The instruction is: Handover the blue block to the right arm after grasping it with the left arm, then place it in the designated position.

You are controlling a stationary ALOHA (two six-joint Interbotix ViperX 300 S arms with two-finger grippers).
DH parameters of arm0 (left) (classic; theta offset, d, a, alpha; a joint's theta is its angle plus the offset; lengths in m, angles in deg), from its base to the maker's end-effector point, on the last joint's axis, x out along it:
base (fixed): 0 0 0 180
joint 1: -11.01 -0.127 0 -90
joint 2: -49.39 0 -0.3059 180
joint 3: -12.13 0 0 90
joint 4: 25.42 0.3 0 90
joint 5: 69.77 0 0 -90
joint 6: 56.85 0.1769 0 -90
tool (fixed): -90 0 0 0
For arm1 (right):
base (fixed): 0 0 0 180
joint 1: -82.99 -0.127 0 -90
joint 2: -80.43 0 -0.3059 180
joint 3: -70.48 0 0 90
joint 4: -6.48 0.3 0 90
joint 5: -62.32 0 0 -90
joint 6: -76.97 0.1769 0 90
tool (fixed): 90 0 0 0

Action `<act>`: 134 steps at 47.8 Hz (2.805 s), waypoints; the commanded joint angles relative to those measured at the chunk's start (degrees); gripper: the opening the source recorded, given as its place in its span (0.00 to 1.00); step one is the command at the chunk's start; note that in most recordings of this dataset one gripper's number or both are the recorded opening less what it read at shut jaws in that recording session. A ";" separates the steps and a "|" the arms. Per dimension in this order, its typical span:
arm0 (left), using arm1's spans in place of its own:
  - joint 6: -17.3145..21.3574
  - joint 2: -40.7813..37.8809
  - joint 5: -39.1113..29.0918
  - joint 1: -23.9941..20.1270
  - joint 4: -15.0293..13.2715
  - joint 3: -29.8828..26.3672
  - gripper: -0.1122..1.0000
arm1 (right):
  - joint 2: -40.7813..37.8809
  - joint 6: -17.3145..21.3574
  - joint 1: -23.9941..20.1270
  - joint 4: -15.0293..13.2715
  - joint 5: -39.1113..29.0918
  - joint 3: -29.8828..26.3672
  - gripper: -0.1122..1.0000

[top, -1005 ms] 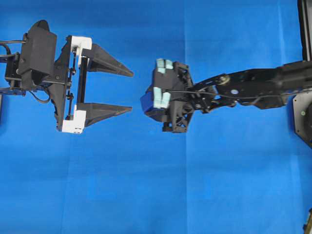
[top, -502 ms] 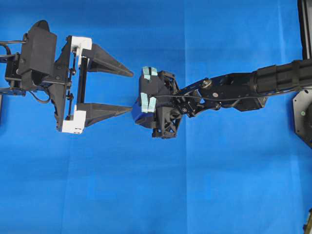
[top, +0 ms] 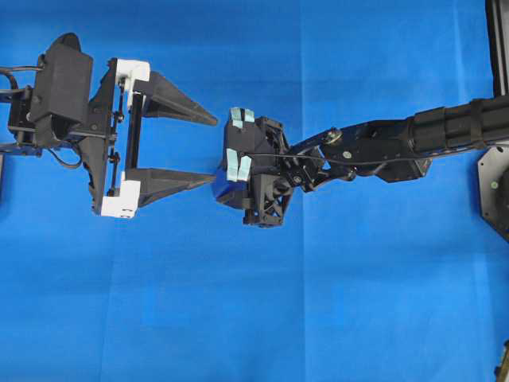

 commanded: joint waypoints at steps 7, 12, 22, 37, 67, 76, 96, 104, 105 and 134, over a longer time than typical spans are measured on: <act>0.09 0.70 0.26 0.18 0.09 -1.05 0.93 | 0.79 0.09 -0.62 1.32 0.26 -0.62 0.49; 0.09 0.62 0.26 0.09 0.09 -1.14 0.93 | 0.88 0.18 -0.62 1.32 0.18 -0.44 0.49; 0.09 0.53 0.26 0.18 0.09 -1.32 0.93 | 0.79 0.00 -0.62 1.05 -0.09 -0.35 0.49; 0.00 0.53 0.26 0.18 0.09 -1.41 0.93 | 0.79 -0.26 -0.62 0.97 -2.29 -0.62 0.84; 0.09 0.70 0.35 0.18 0.09 -1.49 0.93 | 11.07 -0.44 -0.62 0.70 -5.54 3.52 0.90; 0.09 0.70 0.35 0.09 0.09 -1.58 0.93 | 20.30 -0.44 -0.70 0.70 -9.05 7.56 0.90; 0.00 0.79 0.26 0.18 0.09 -1.58 0.93 | 42.36 -0.53 -1.85 0.62 -16.96 15.82 0.90; 0.00 0.70 0.35 0.44 0.09 -1.76 0.93 | 49.13 -0.44 -2.11 0.62 -17.31 18.98 0.90; 0.00 0.62 0.35 0.44 0.09 -1.85 0.93 | 49.83 -0.35 -2.11 0.62 -17.49 19.25 0.90; 0.00 0.62 0.26 0.44 0.09 -1.93 0.93 | 54.84 -0.53 -3.69 0.62 -20.83 20.83 0.89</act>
